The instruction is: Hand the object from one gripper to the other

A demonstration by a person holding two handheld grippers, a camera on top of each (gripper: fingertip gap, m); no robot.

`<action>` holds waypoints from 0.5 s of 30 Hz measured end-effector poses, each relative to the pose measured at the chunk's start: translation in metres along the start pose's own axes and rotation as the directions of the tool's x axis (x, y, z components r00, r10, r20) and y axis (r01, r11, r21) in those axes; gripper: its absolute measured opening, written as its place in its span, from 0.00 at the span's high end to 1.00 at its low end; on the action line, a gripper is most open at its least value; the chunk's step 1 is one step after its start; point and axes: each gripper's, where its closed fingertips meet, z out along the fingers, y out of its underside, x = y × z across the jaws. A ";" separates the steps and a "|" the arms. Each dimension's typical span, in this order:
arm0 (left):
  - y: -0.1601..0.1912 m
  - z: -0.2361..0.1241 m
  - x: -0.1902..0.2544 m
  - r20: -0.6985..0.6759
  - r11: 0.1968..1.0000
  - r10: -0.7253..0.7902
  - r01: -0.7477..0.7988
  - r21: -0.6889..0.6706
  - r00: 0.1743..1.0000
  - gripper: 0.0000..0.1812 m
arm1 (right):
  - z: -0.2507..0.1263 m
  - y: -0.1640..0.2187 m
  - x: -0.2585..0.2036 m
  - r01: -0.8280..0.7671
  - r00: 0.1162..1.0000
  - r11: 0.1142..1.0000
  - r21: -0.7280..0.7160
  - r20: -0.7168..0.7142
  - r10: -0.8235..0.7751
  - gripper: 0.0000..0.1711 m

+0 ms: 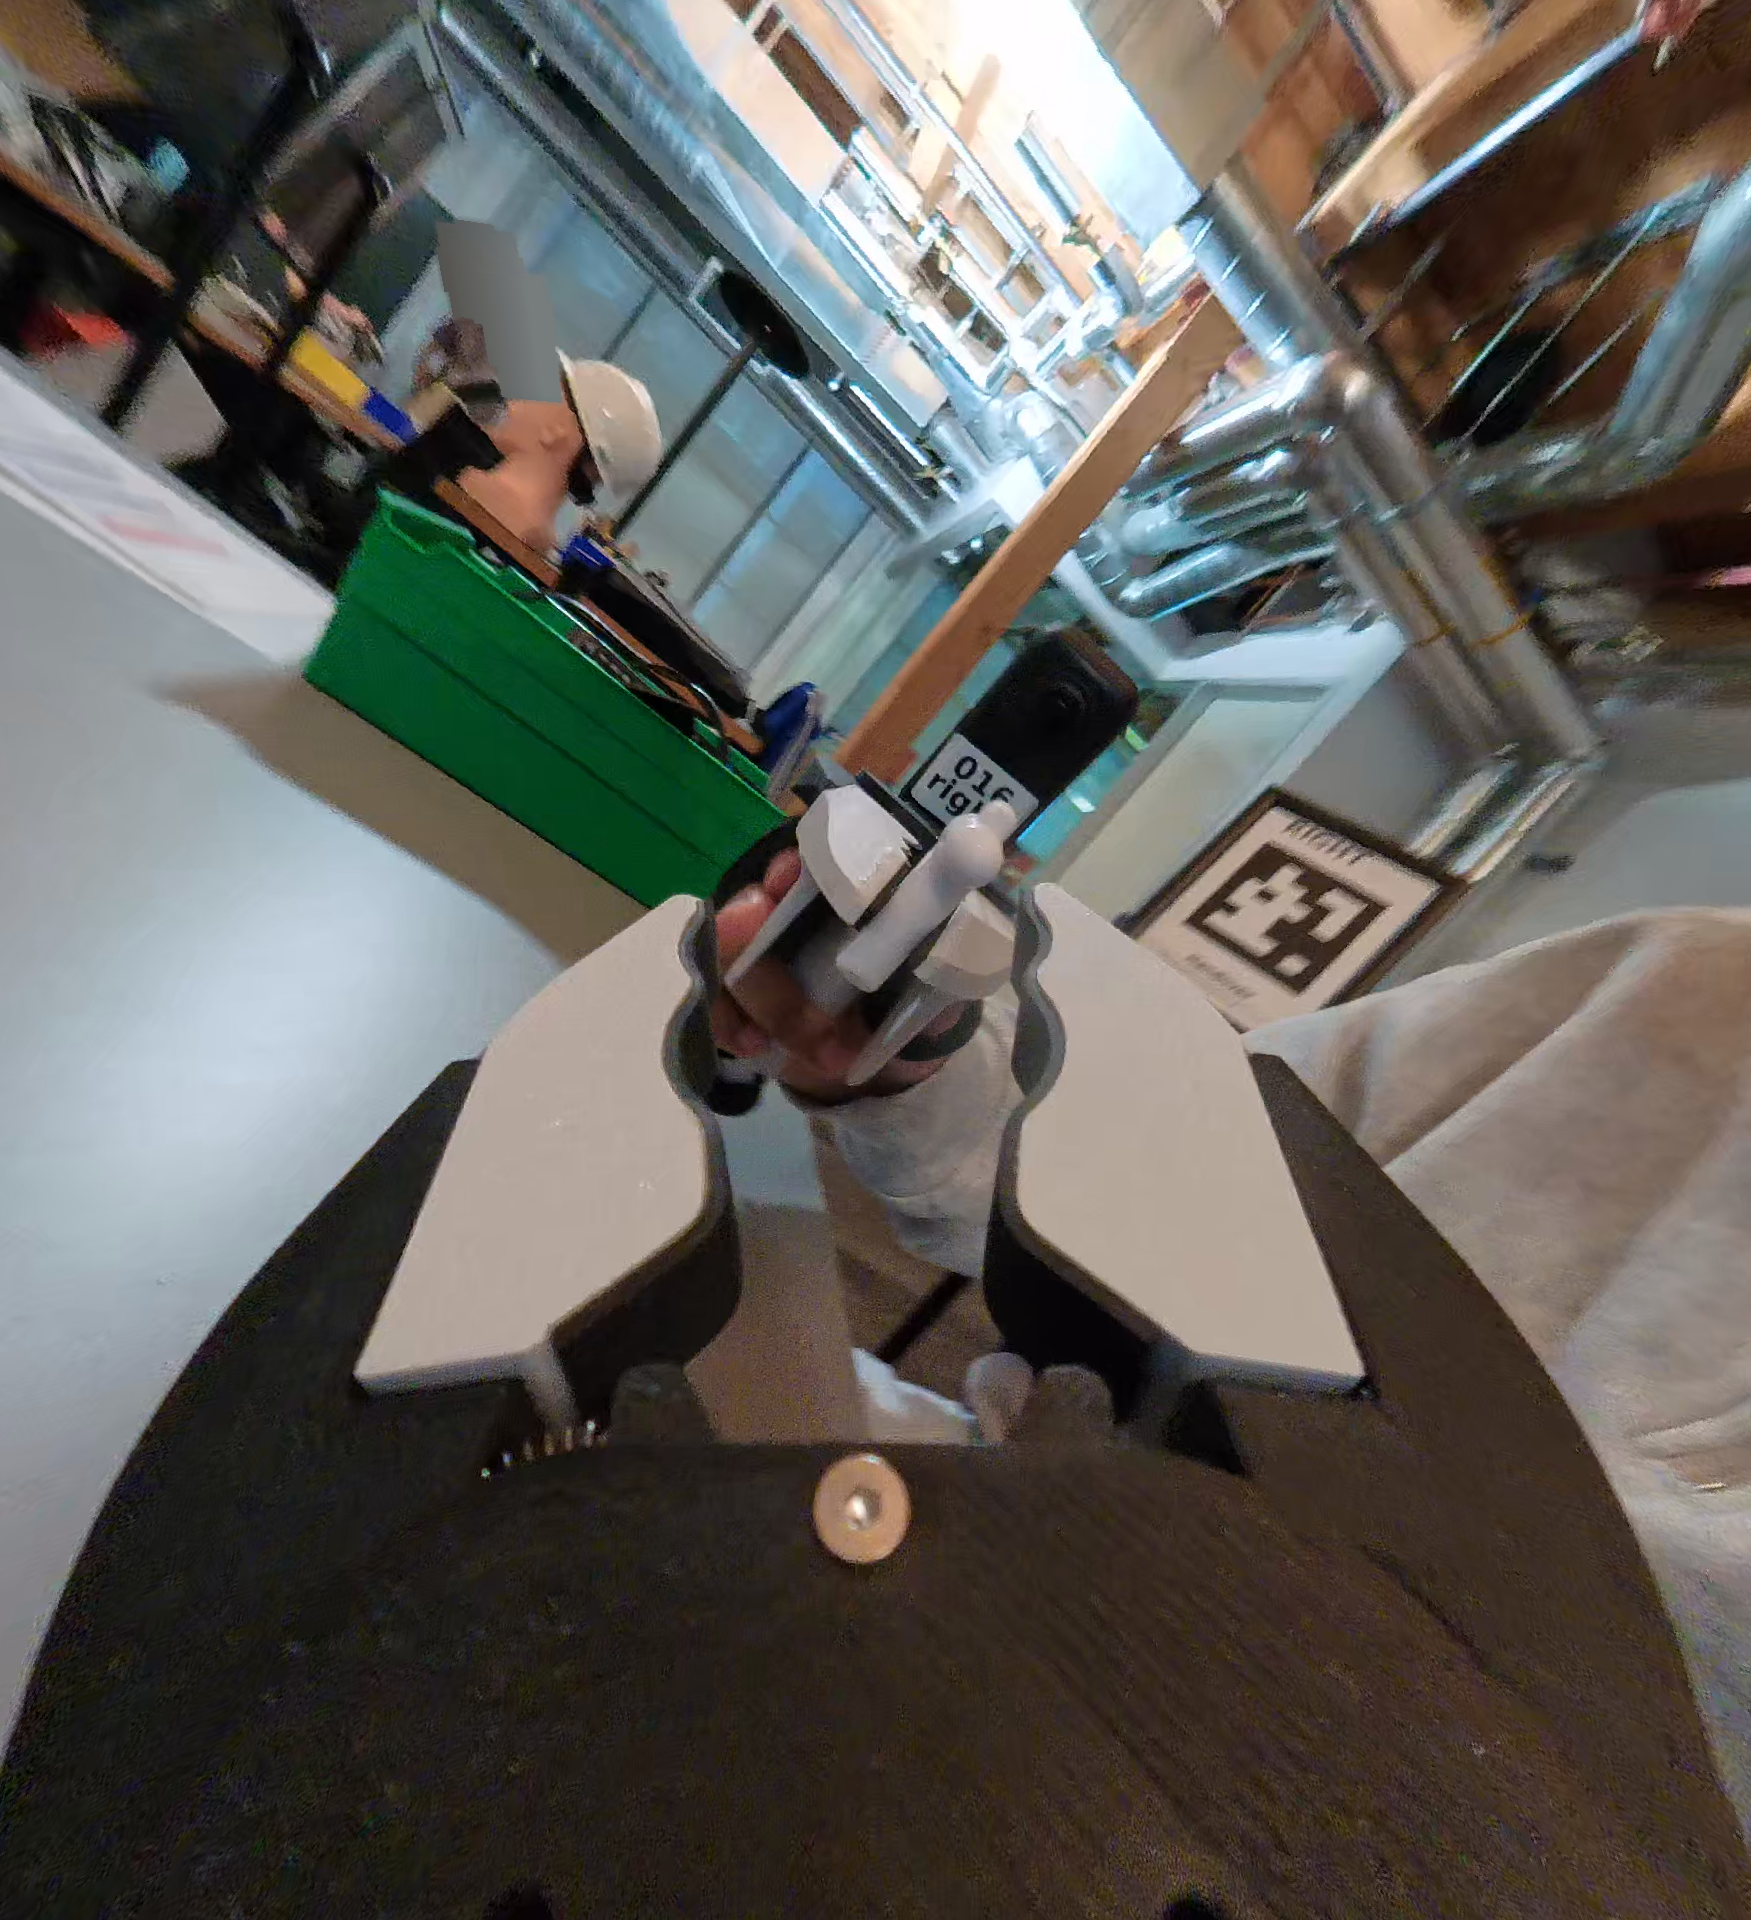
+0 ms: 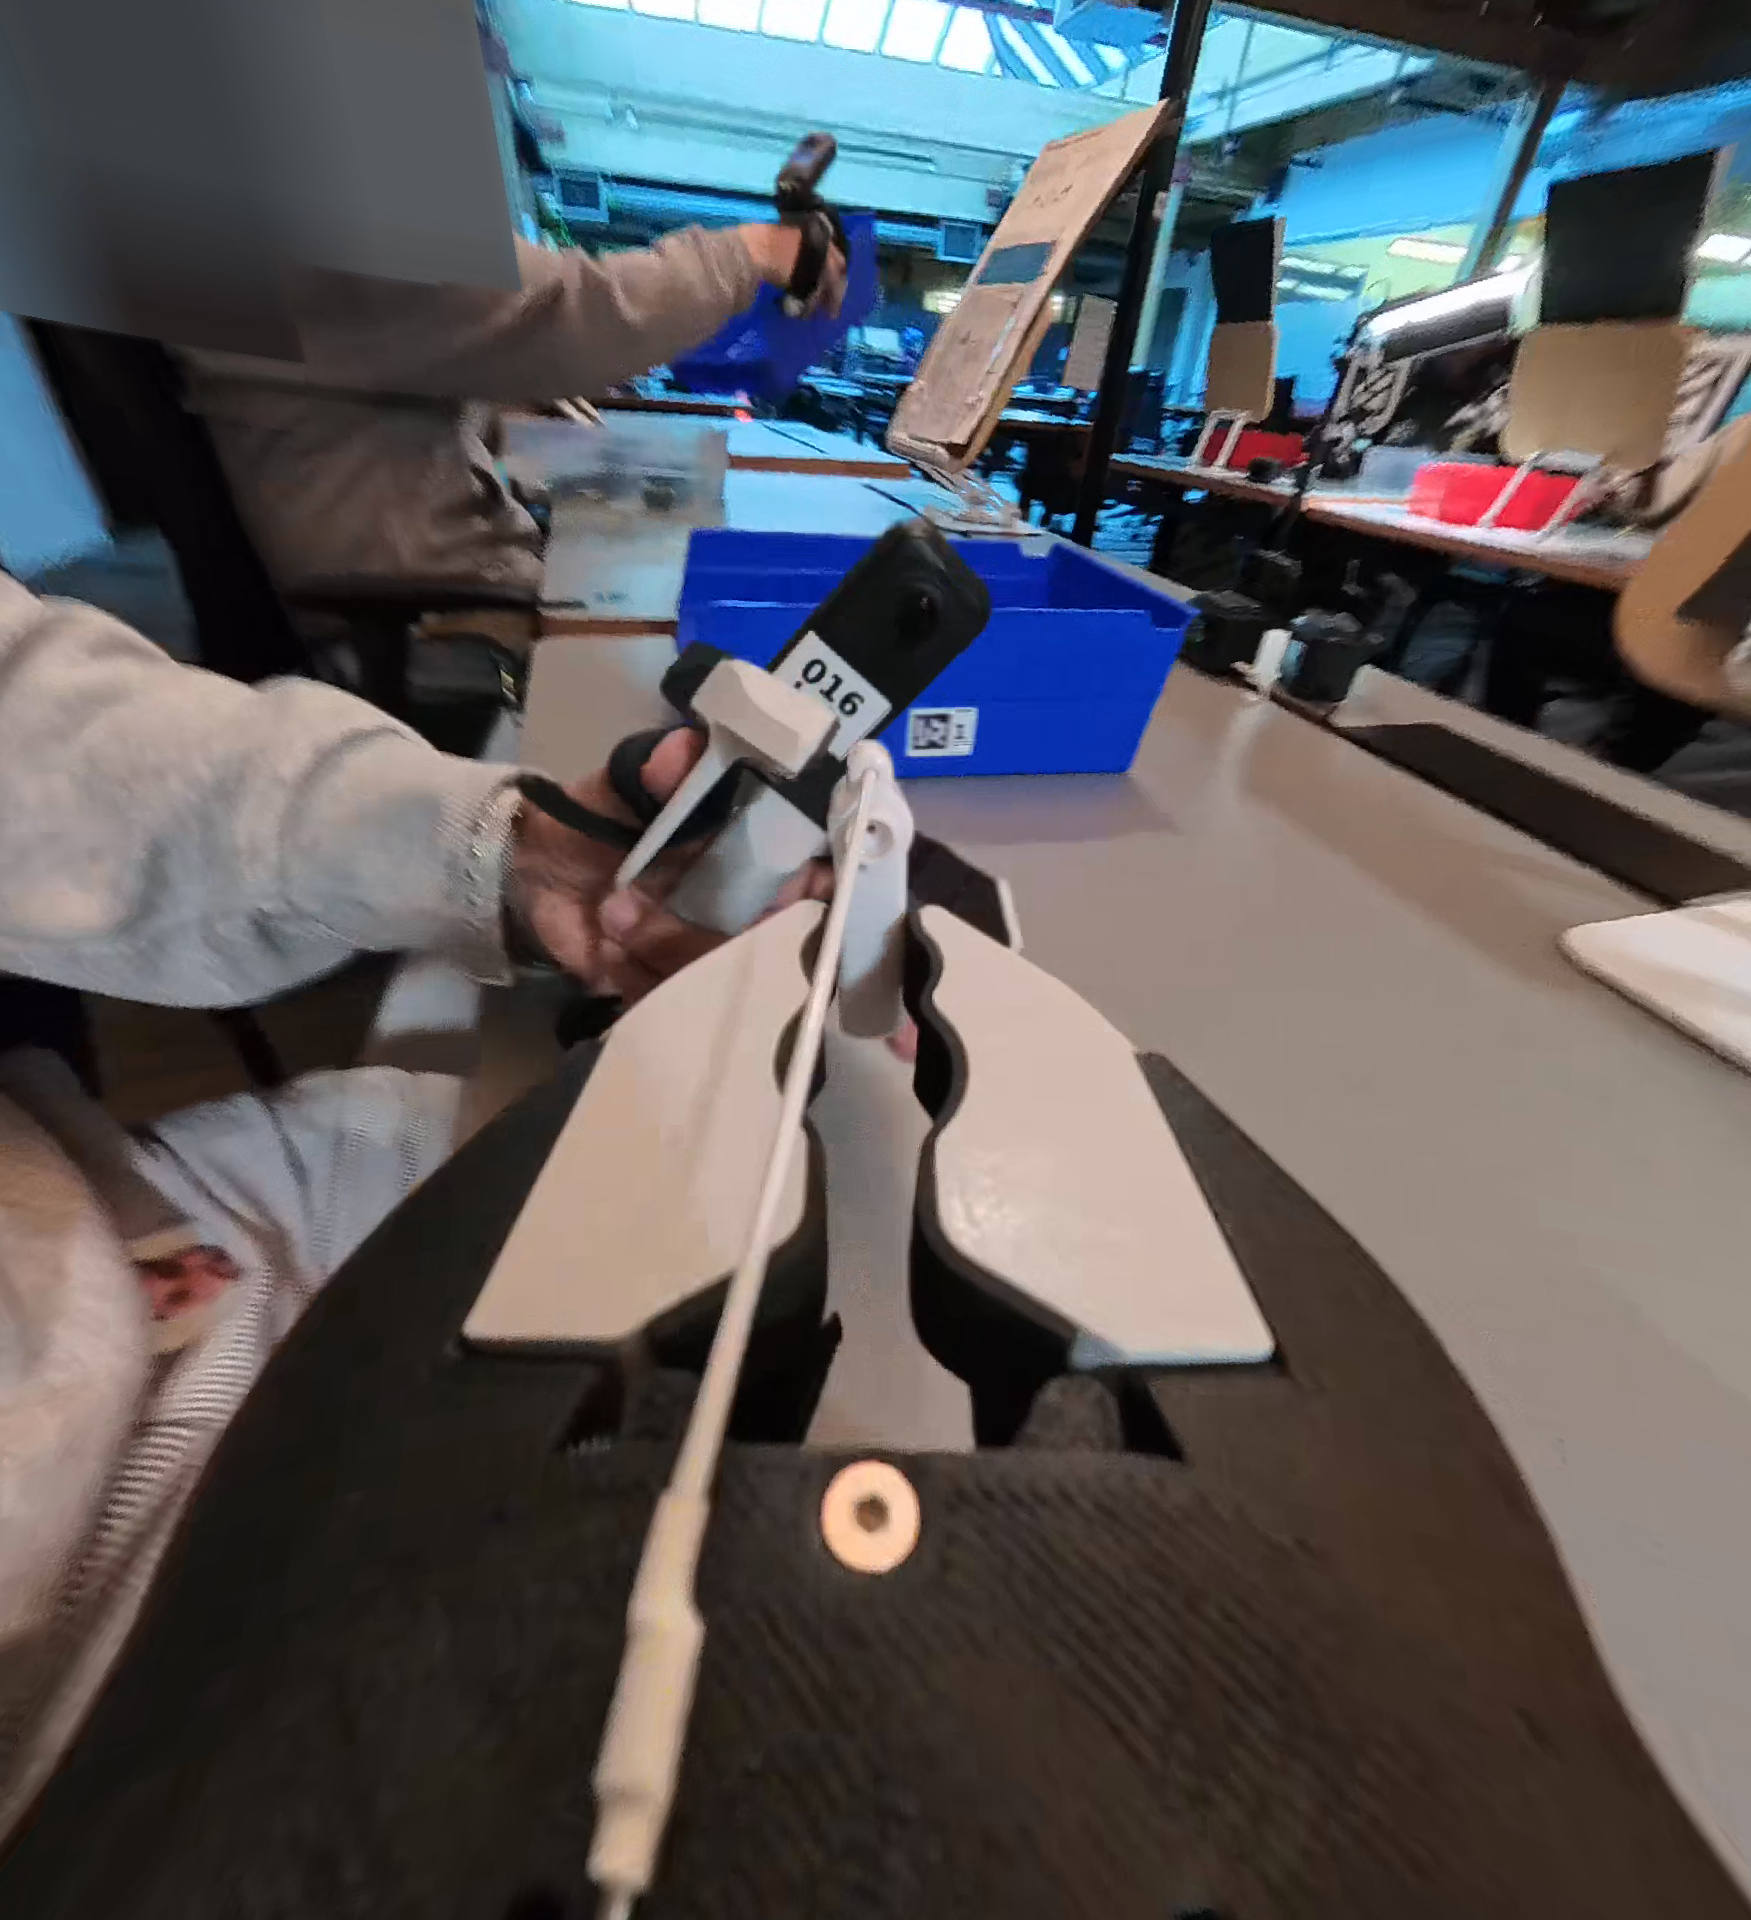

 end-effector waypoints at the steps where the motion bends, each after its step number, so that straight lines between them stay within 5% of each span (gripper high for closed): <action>1: -0.001 0.000 0.002 0.017 0.998 0.063 -0.063 -0.004 0.998 0.71 | -0.001 -0.001 -0.001 -0.063 0.998 0.998 0.009 0.029 0.063 0.93; 5: 0.004 0.004 0.010 0.039 0.969 0.246 -0.245 -0.046 0.968 0.74 | -0.001 0.002 -0.004 -0.207 0.973 0.978 0.000 0.104 0.206 0.92; 15: 0.023 0.013 0.019 0.022 0.898 0.425 -0.418 -0.136 0.905 0.93 | 0.012 0.017 -0.024 -0.214 0.957 0.973 -0.092 0.180 0.227 0.93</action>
